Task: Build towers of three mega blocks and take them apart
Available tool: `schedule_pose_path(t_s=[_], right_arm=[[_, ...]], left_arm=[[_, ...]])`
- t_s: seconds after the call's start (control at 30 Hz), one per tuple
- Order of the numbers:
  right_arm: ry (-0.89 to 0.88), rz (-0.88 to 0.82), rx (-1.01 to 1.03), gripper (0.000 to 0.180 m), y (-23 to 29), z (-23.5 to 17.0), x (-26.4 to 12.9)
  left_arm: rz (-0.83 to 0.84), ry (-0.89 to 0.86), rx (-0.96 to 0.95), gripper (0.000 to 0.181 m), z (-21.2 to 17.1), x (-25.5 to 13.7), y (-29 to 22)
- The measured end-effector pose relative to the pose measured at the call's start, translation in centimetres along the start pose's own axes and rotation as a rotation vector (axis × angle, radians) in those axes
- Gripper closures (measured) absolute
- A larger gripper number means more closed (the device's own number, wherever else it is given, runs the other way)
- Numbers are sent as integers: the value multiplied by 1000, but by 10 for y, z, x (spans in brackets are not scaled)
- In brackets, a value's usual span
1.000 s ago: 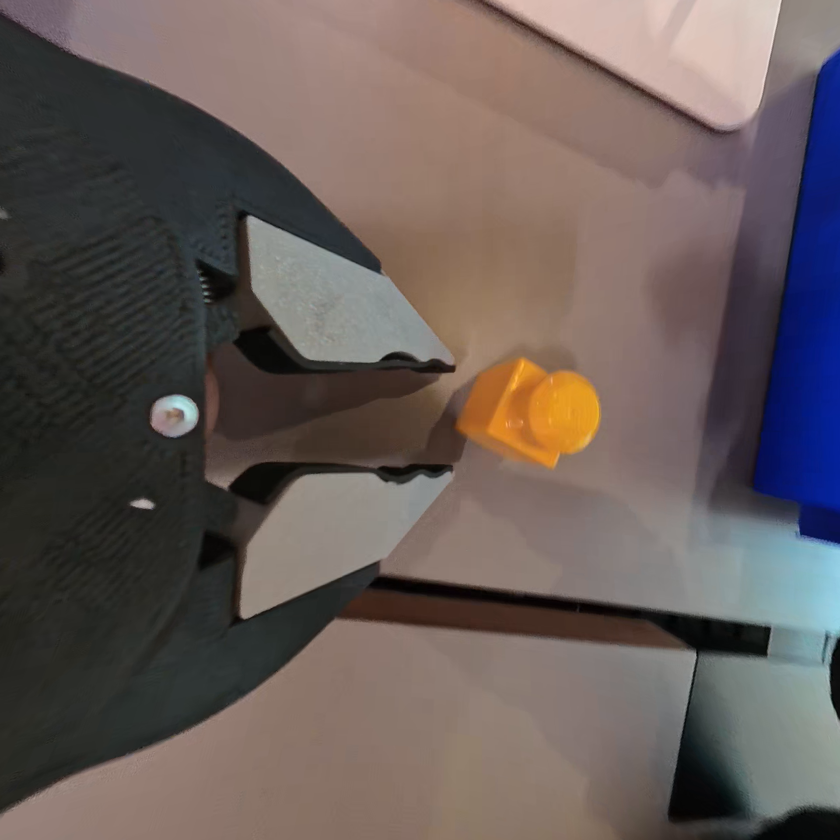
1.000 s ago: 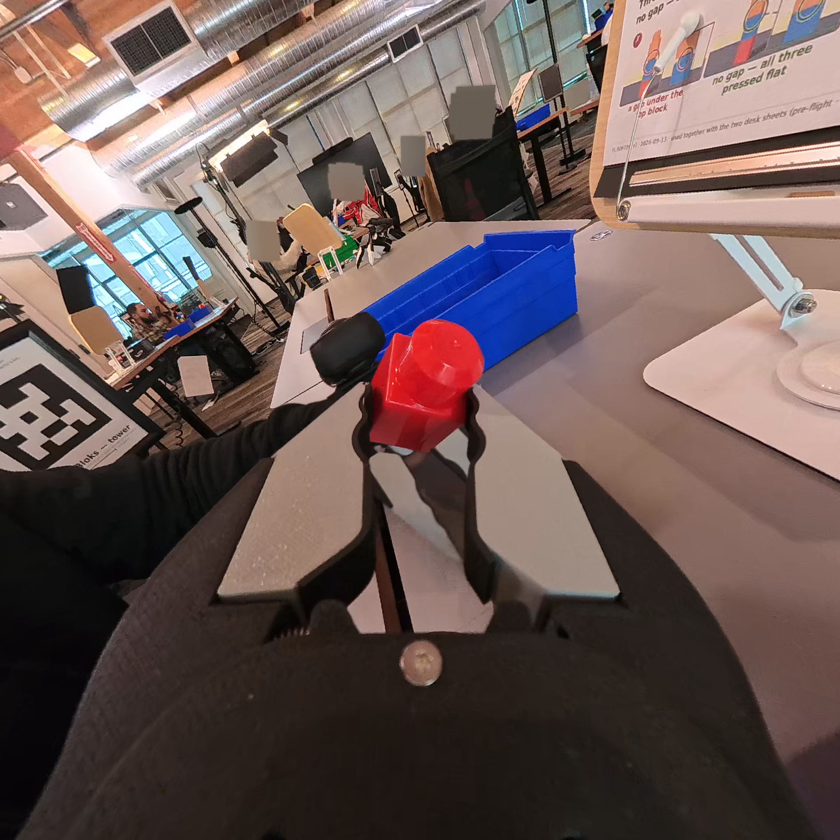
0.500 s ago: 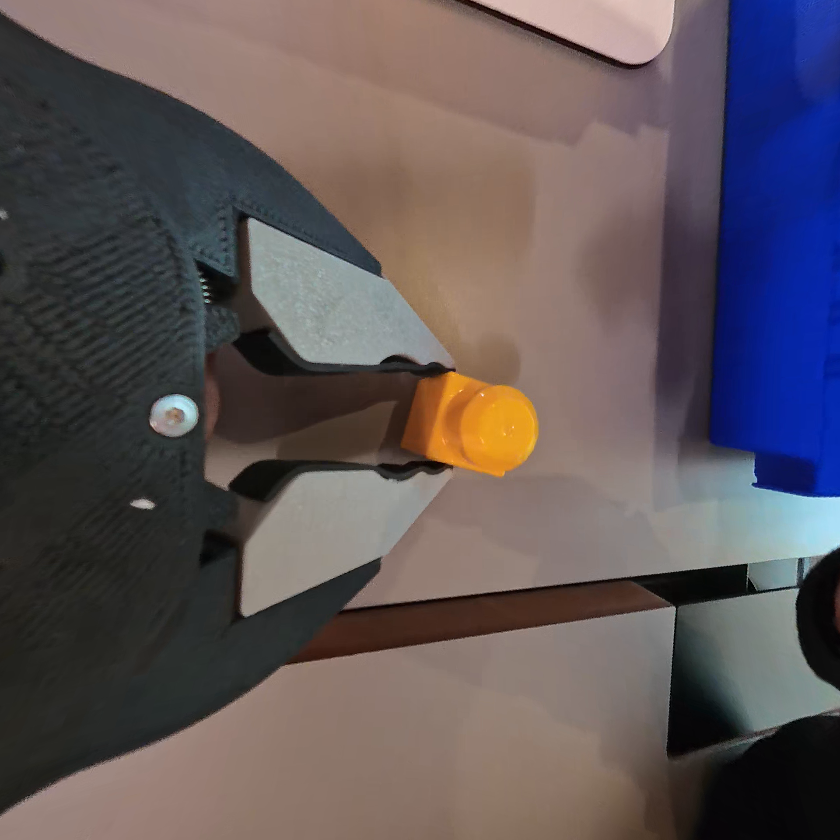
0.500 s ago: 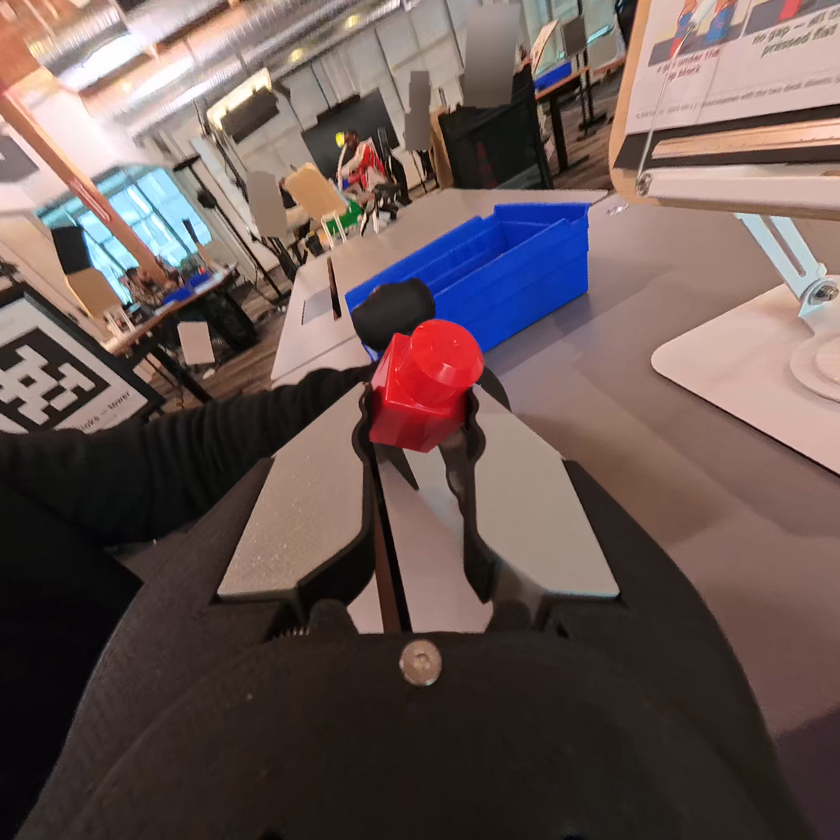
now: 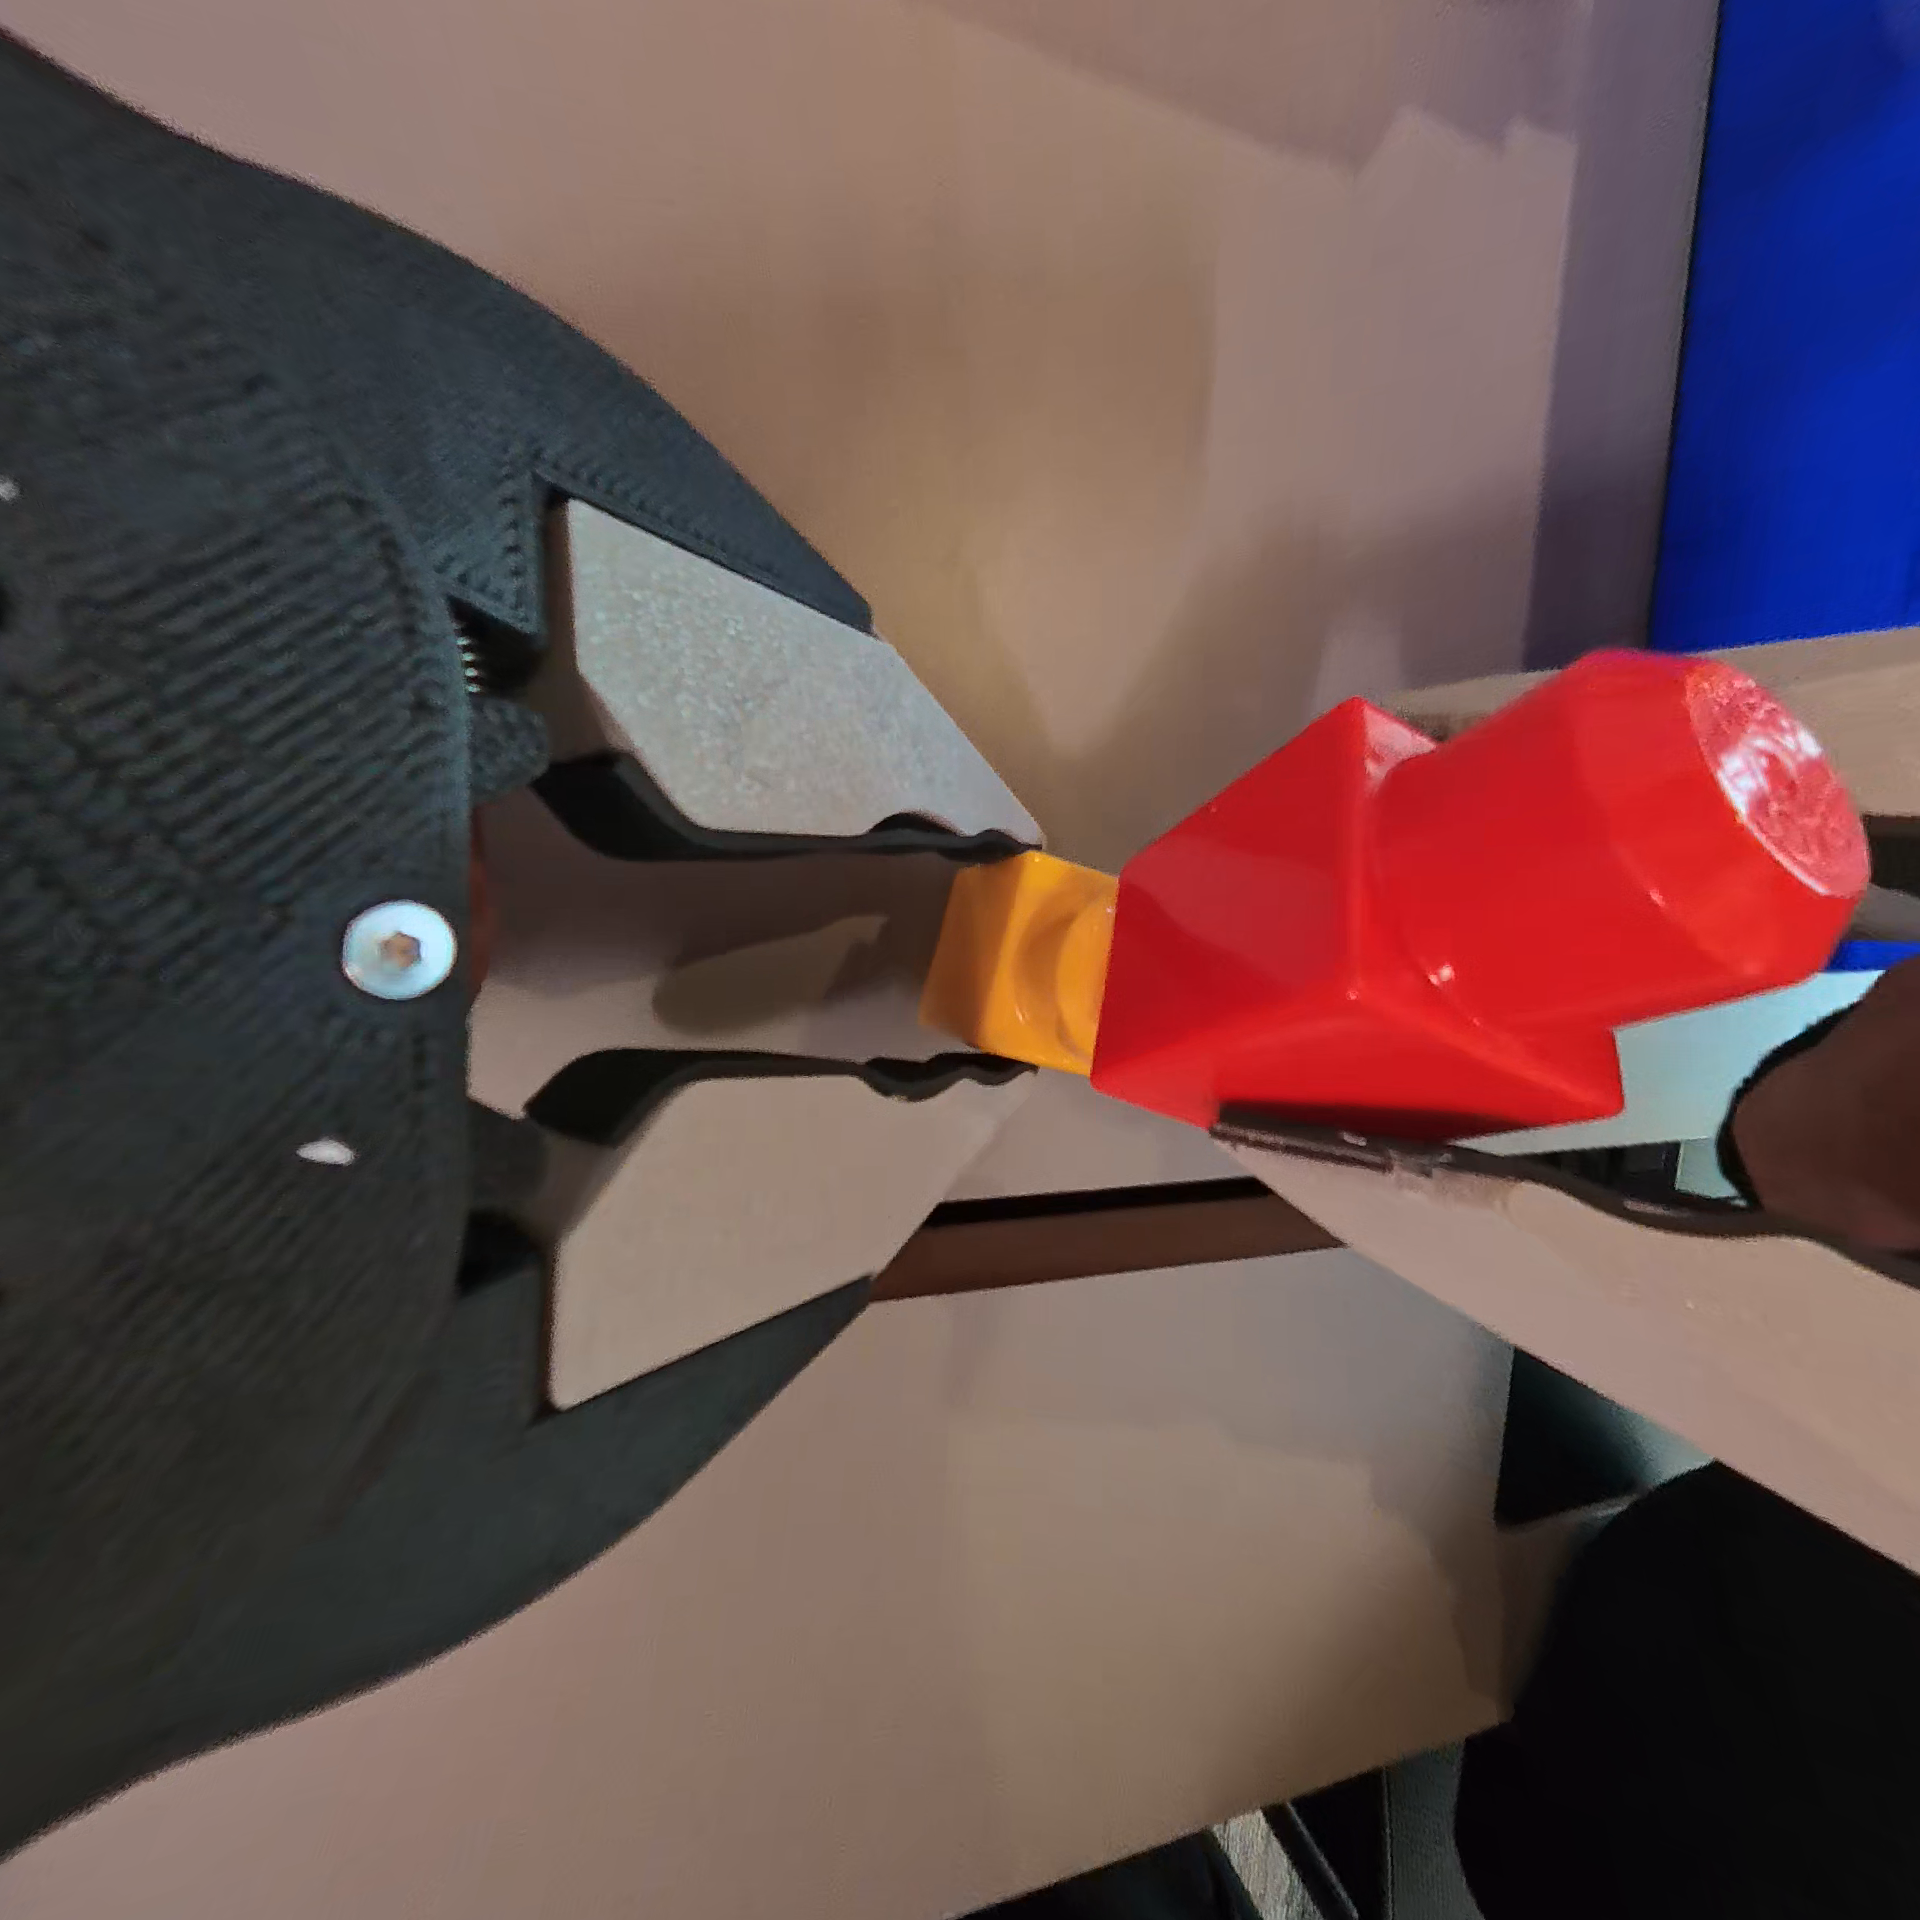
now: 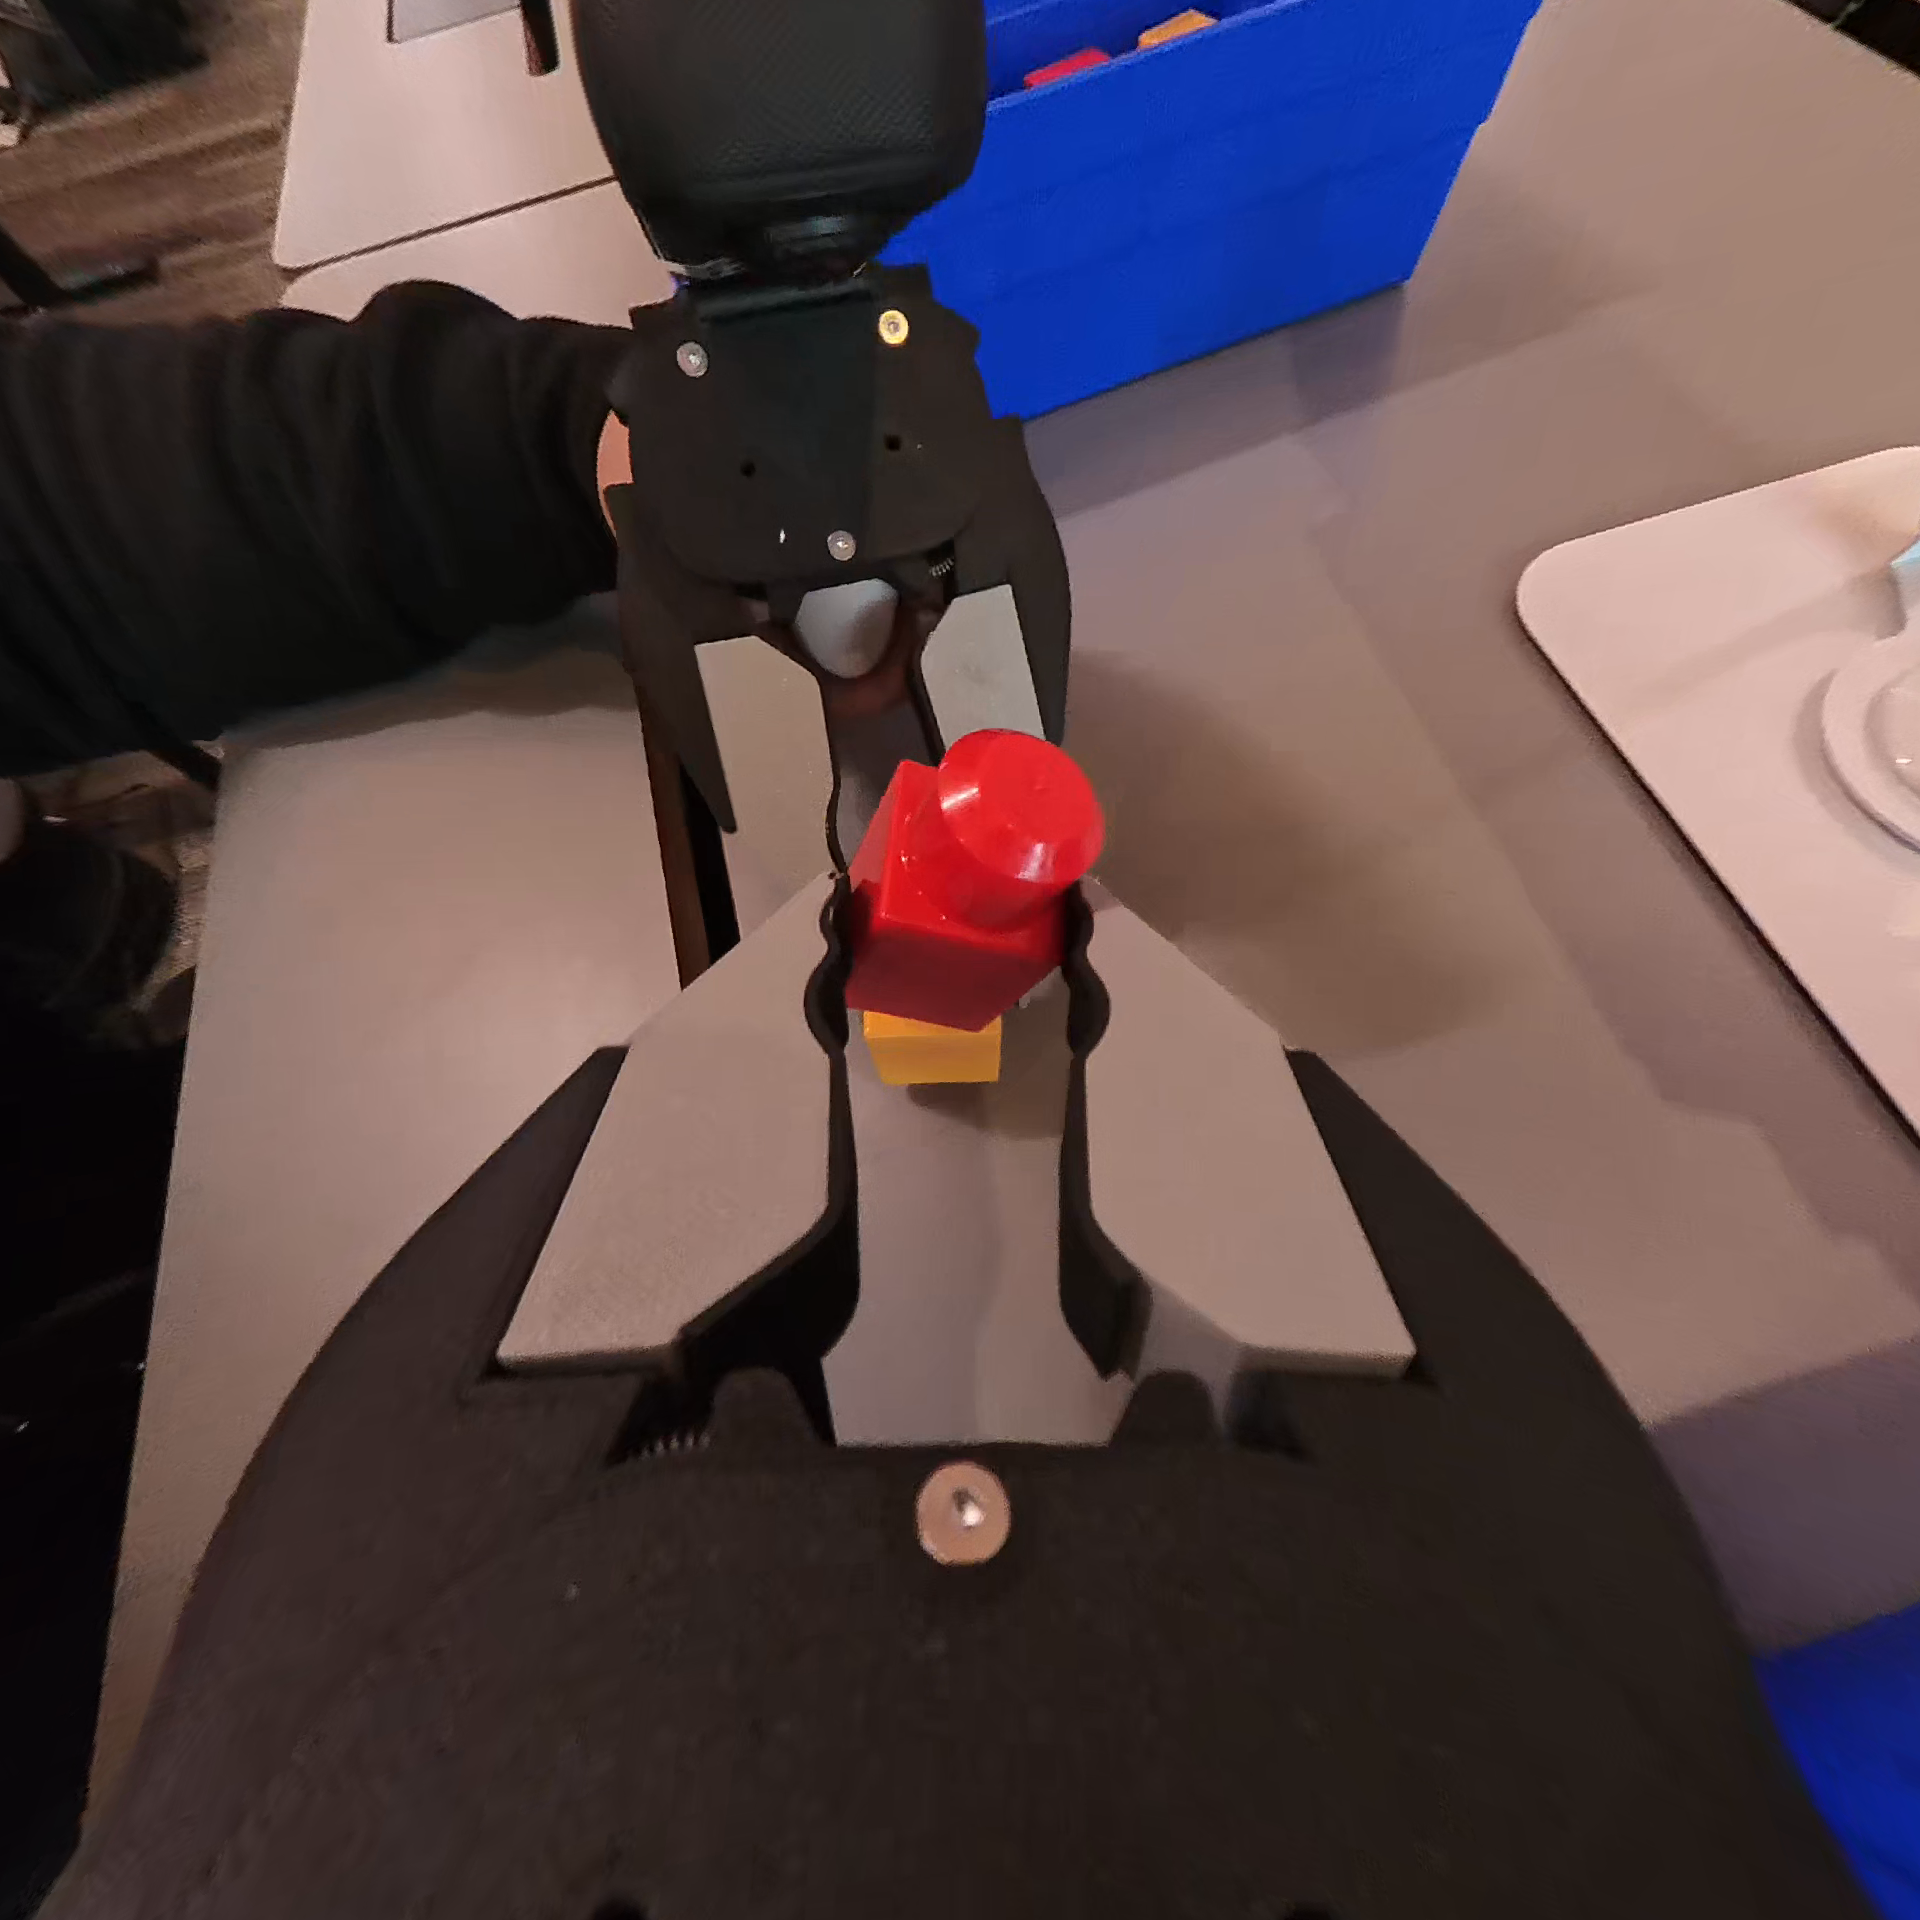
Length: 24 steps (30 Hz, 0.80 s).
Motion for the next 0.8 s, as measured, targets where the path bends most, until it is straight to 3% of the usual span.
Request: schedule_pose_path(t_s=[0.37, 0.63, 0.8], right_arm=[[10, 80, -20, 143, 6, -5, -1], [125, -93, -98, 144, -5, -16, 11], [-7, 85, -92, 144, 12, -2, -4]], left_arm=[[-139, -55, -106, 146, 15, -4, -15], [-45, 59, -228, 147, 4, 4, -2], [-267, -92, -218, 148, 22, -14, -26]])
Point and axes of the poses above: each gripper's, where its closed fingertips meet, x out along the fingers, z out of its top, y = z × x across the jaws, the point moved 2 cm from there along -x, back along the fingers, and after that the axes turned 7 degrees about y, right-handed, at the moved point
